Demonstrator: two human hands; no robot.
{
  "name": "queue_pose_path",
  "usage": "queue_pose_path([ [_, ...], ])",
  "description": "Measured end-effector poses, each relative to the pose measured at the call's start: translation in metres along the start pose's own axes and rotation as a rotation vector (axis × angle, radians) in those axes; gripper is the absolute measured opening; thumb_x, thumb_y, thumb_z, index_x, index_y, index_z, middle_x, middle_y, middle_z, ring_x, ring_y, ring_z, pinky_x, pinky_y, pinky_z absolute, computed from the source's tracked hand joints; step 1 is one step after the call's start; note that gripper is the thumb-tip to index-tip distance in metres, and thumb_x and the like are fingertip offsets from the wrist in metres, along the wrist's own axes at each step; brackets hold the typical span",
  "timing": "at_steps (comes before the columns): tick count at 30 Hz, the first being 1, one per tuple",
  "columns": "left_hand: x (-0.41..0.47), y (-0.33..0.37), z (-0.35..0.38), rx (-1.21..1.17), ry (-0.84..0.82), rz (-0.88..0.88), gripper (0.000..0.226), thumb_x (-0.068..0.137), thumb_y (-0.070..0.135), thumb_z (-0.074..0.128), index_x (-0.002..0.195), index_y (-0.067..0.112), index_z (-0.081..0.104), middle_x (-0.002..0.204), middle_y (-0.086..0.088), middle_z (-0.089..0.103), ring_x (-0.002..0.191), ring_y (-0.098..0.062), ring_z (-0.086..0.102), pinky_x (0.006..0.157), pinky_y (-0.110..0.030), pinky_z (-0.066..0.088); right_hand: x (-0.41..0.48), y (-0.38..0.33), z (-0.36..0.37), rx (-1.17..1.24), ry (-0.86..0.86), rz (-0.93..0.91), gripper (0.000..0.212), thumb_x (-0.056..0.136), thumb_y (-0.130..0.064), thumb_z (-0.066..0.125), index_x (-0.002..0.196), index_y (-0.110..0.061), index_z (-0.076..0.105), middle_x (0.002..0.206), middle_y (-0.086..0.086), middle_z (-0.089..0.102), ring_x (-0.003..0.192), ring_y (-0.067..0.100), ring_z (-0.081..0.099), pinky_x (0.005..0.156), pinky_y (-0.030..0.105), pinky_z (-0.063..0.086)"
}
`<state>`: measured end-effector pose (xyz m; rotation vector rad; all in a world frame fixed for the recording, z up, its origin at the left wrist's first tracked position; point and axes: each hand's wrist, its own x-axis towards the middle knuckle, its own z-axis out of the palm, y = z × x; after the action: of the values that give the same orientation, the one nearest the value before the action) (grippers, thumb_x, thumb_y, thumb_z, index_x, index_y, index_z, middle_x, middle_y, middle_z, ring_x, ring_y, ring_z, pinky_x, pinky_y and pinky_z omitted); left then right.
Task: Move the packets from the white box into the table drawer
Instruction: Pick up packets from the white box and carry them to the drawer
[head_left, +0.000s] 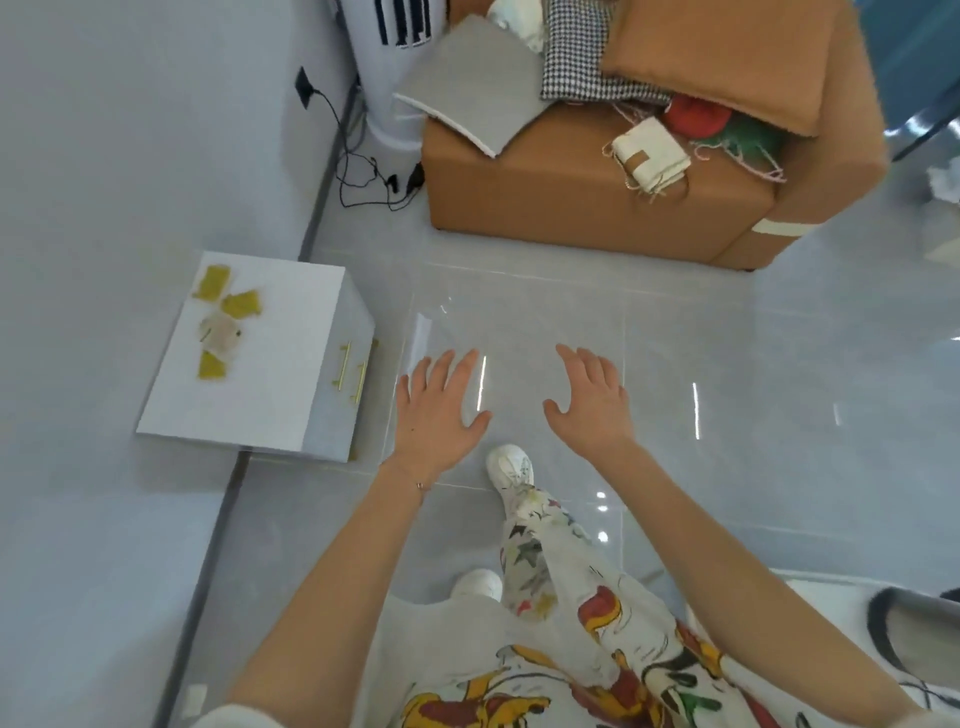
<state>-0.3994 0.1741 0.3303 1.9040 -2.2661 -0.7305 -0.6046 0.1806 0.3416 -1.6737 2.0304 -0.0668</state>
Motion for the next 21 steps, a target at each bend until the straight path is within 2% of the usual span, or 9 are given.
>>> queue_pose_path([
  [7,0.059,-0.04,-0.021,-0.057,0.062,-0.267,0.079,0.088,0.056,0.051,0.153,0.033,0.013,0.159,-0.003,0.02,0.145,-0.032,0.016,0.117,-0.048,0.013,0.094,-0.049,-0.001,-0.074,-0.133,-0.194,0.072,0.092,-0.033,0.052,0.152,-0.027,0.013,0.158,0.004,0.015,0.146,0.026,0.008,0.116,0.043,0.017],
  [12,0.083,-0.074,-0.045,-0.146,0.184,-0.459,0.09,0.071,0.071,0.025,0.152,0.032,0.022,0.156,-0.002,0.029,0.142,-0.031,0.024,0.115,-0.047,0.021,0.152,-0.096,-0.008,-0.161,-0.232,-0.389,0.073,0.093,-0.034,0.05,0.153,-0.027,0.01,0.16,0.004,0.012,0.147,0.025,0.005,0.117,0.042,0.016],
  [16,0.091,-0.107,-0.061,-0.206,0.247,-0.595,0.09,0.07,0.07,0.025,0.152,0.033,0.021,0.157,-0.002,0.027,0.144,-0.03,0.022,0.116,-0.048,0.019,0.192,-0.145,-0.005,-0.239,-0.286,-0.541,0.074,0.093,-0.034,0.051,0.153,-0.027,0.009,0.16,0.003,0.011,0.146,0.025,0.006,0.116,0.041,0.016],
  [21,0.092,-0.156,-0.072,-0.245,0.264,-0.764,0.081,0.079,0.063,0.036,0.152,0.035,0.017,0.158,-0.001,0.024,0.145,-0.029,0.019,0.117,-0.05,0.017,0.236,-0.209,0.019,-0.342,-0.33,-0.683,0.072,0.092,-0.035,0.05,0.153,-0.026,0.012,0.159,0.005,0.013,0.146,0.027,0.009,0.117,0.042,0.016],
])
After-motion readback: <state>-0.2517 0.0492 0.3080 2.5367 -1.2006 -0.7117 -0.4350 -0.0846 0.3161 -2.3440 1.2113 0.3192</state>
